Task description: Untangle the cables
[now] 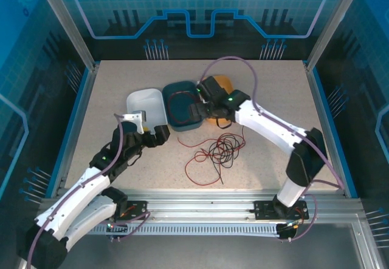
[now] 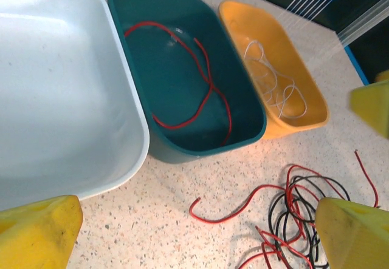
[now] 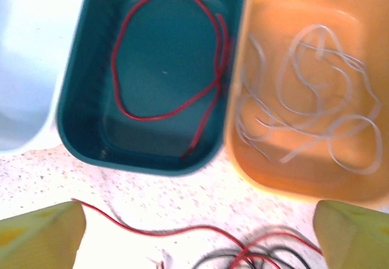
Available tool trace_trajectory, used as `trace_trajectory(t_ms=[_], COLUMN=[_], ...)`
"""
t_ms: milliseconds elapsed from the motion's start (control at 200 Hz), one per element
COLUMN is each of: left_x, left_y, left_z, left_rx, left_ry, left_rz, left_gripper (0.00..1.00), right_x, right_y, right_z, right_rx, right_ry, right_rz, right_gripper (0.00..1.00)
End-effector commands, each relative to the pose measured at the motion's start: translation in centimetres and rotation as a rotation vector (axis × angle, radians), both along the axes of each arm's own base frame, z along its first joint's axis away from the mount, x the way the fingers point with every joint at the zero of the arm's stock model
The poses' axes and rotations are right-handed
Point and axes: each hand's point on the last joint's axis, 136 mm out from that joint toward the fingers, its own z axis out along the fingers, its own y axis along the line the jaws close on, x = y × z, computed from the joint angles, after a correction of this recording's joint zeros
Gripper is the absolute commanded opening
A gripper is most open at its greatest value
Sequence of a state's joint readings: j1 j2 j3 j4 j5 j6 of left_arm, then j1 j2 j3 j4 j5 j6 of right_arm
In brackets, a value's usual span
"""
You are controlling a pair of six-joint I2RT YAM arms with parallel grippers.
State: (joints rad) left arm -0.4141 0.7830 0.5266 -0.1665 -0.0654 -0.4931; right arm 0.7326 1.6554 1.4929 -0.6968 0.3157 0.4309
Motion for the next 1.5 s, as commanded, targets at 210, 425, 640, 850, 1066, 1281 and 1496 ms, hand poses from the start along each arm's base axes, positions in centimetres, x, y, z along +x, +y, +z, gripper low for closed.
trace_trajectory(t_ms=[210, 425, 640, 850, 1066, 1281, 1496], left_x=[0.6, 0.9, 1.5, 2.6, 3.8, 4.7, 4.9], left_y=[-5.0, -7.2, -8.2, -8.5, -8.4, -8.7, -8.7], left_z=[-2.2, -5.8, -8.1, -10.9, -12.0, -12.7, -13.4], left_rx=[-0.007, 0.105, 0.190, 0.251, 0.313, 0.335, 0.334], left_ry=[0.102, 0.167, 0.157, 0.177, 0.160, 0.155, 0.170], left_rz=[-0.106, -0.114, -0.113, -0.091, -0.071, -0.065, -0.048], left_gripper=[0.99, 0.99, 0.89, 0.86, 0.80, 0.67, 0.49], right_x=[-3.3, -5.0, -6.0, -6.3, -6.4, -6.4, -6.4], right_y=[-8.8, -12.0, -13.7, -14.3, -14.7, -14.8, -14.8], right_z=[1.2, 1.5, 1.7, 1.8, 2.0, 2.0, 2.3], right_rx=[0.051, 0.107, 0.138, 0.140, 0.142, 0.153, 0.158], right_ry=[-0.070, -0.145, -0.199, -0.214, -0.223, -0.228, -0.233], right_rz=[-0.320, -0.393, -0.431, -0.451, -0.467, -0.475, -0.473], right_gripper=[1.00, 1.00, 1.00, 1.00, 1.00, 1.00, 1.00])
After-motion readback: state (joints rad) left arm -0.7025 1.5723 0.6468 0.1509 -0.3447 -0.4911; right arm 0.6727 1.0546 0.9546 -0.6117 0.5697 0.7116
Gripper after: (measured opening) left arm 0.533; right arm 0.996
